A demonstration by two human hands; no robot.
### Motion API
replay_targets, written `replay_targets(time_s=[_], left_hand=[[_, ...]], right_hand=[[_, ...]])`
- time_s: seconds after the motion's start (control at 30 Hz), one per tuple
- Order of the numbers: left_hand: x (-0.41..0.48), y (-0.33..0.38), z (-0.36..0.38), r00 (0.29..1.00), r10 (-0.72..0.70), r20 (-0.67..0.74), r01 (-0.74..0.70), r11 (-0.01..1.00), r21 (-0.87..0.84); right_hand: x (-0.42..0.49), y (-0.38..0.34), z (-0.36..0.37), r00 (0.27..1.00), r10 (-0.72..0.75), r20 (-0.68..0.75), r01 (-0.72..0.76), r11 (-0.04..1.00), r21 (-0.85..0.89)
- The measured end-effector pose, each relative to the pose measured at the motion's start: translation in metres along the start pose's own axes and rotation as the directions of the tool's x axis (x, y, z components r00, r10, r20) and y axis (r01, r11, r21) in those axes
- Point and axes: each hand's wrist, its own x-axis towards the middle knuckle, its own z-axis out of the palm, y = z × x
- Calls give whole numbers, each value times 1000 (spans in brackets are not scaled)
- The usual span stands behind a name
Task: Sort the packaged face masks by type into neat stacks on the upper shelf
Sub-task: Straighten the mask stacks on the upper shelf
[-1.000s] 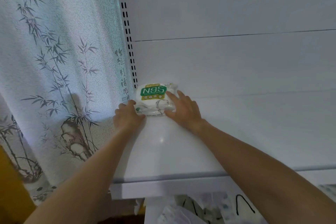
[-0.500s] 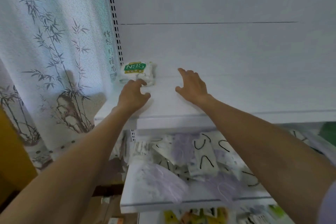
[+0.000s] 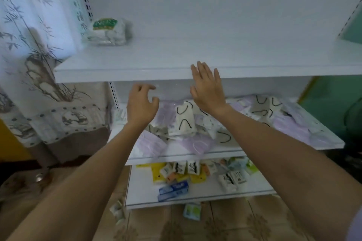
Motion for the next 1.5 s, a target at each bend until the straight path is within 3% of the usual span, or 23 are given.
replay_targets(time_s=[0.17, 0.27, 0.37, 0.53, 0.7, 0.93, 1.0, 1.1, 1.23, 1.33, 1.4, 1.5], left_hand=[[-38, -28, 50, 968, -146, 202, 149, 989, -2], [-48, -45, 75, 913, -226, 339, 236, 972, 10], [-46, -62, 99, 850, -274, 450, 298, 954, 19], [-35, -89, 139, 783, -337, 523, 374, 927, 38], [-24, -115, 173, 749, -376, 545, 401, 913, 79], [-43, -134, 210, 632, -474, 613, 502, 853, 142], [-47, -134, 218, 594, -512, 621, 554, 820, 146], [-57, -133, 226, 573, -520, 633, 578, 804, 137], [-72, -135, 234, 543, -560, 626, 664, 743, 89], [-78, -132, 234, 543, -596, 592, 711, 701, 54], [-79, -129, 229, 599, -595, 536, 647, 754, 114], [-78, -136, 215, 801, -531, 278, 458, 841, 287]], right_hand=[[-32, -5, 28, 999, -30, 14, 30, 999, -17], [-71, 1, 74, 955, -69, 289, 80, 996, -27], [-106, 16, 119, 849, 64, 525, -85, 996, 16], [-97, 42, 165, 733, 152, 663, -247, 968, 51], [-74, 58, 213, 629, 255, 734, -495, 860, 125], [-97, 66, 244, 537, 116, 836, -415, 899, 142], [-93, 73, 249, 558, 134, 819, -444, 882, 158], [-82, 81, 260, 654, 211, 726, -340, 940, 32], [-68, 81, 273, 617, 220, 755, -391, 919, 52], [-61, 84, 274, 711, 214, 670, -323, 945, 41], [-60, 89, 273, 764, 182, 619, -264, 964, 42], [-57, 91, 273, 790, 58, 611, -159, 981, 113]])
